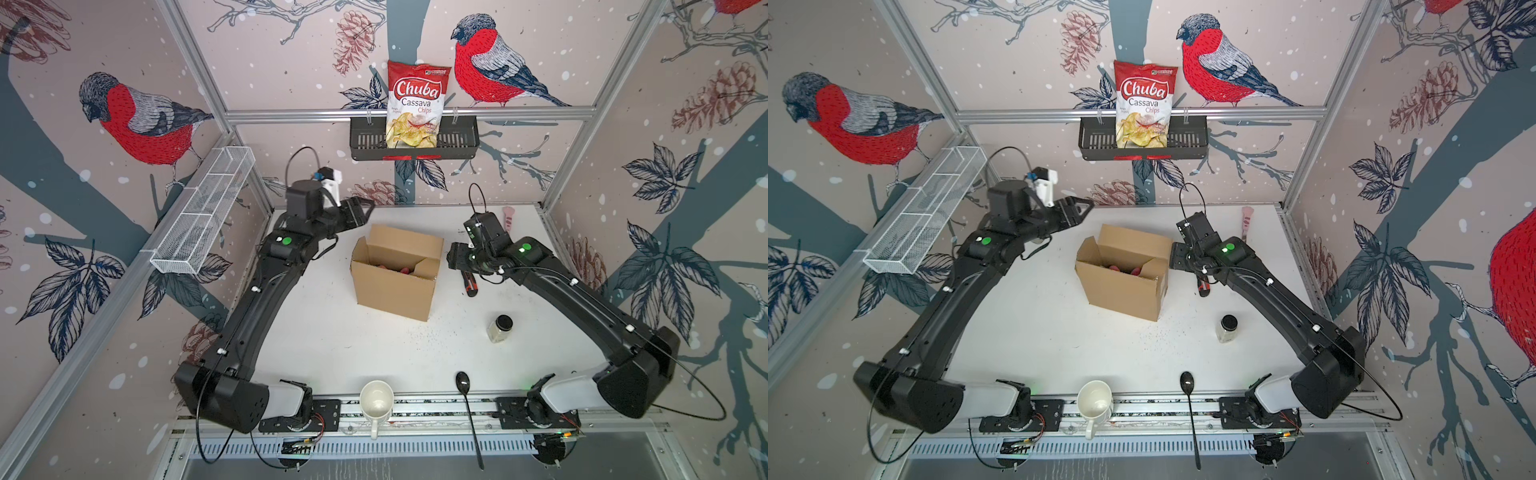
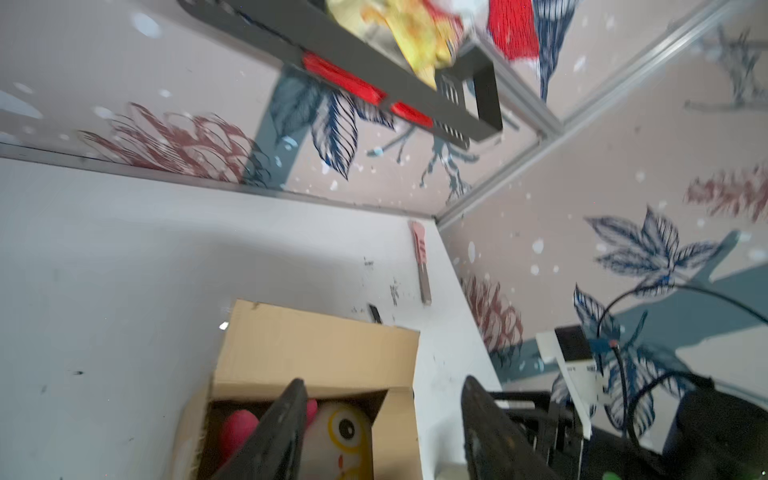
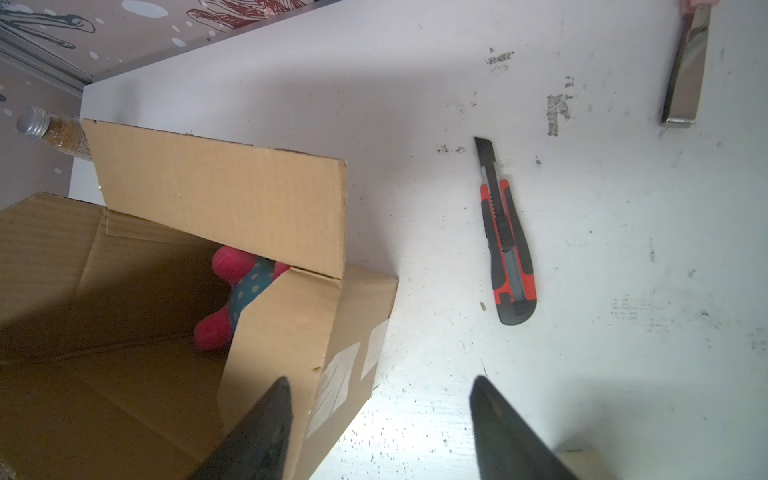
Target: Unpack the express box
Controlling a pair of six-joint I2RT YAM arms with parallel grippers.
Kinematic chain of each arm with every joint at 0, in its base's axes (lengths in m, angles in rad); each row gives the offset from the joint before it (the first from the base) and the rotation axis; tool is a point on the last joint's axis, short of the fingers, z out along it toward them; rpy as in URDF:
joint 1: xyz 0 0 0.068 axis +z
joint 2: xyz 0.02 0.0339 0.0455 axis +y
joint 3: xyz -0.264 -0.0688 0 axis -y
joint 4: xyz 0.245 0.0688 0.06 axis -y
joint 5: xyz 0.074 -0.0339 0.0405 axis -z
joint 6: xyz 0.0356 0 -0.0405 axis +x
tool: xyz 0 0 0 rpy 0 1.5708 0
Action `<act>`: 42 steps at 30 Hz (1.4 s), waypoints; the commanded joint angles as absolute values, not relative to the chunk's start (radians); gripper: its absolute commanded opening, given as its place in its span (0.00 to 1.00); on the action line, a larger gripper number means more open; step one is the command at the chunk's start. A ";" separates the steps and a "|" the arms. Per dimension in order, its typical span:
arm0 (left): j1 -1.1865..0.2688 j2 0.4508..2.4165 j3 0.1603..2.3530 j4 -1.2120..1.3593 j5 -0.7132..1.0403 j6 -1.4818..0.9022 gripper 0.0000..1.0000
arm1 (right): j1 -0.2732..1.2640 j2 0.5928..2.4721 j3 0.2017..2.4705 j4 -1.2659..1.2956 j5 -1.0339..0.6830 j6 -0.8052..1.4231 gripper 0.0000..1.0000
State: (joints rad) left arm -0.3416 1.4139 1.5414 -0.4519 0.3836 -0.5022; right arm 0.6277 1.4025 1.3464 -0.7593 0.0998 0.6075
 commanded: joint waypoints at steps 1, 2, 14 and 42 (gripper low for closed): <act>-0.425 1.499 1.629 -0.658 0.317 -0.342 0.52 | 0.598 1.374 1.277 -0.634 0.004 0.612 0.30; -0.447 1.534 1.657 -0.684 0.304 -0.327 0.49 | 0.587 1.369 1.253 -0.615 -0.011 0.612 0.24; -0.588 2.003 2.249 -1.248 0.043 -0.196 0.27 | 0.500 1.388 1.075 -0.448 -0.189 0.588 0.13; -0.704 2.020 1.984 -1.201 0.041 -0.255 0.24 | 0.513 1.469 1.016 -0.251 -0.294 0.635 0.13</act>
State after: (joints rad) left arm -0.7040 2.0468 2.0155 -1.2579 0.0063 -0.2562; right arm 0.5072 1.4586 1.0153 -0.3065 -0.2760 0.6090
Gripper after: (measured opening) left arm 0.237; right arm 0.129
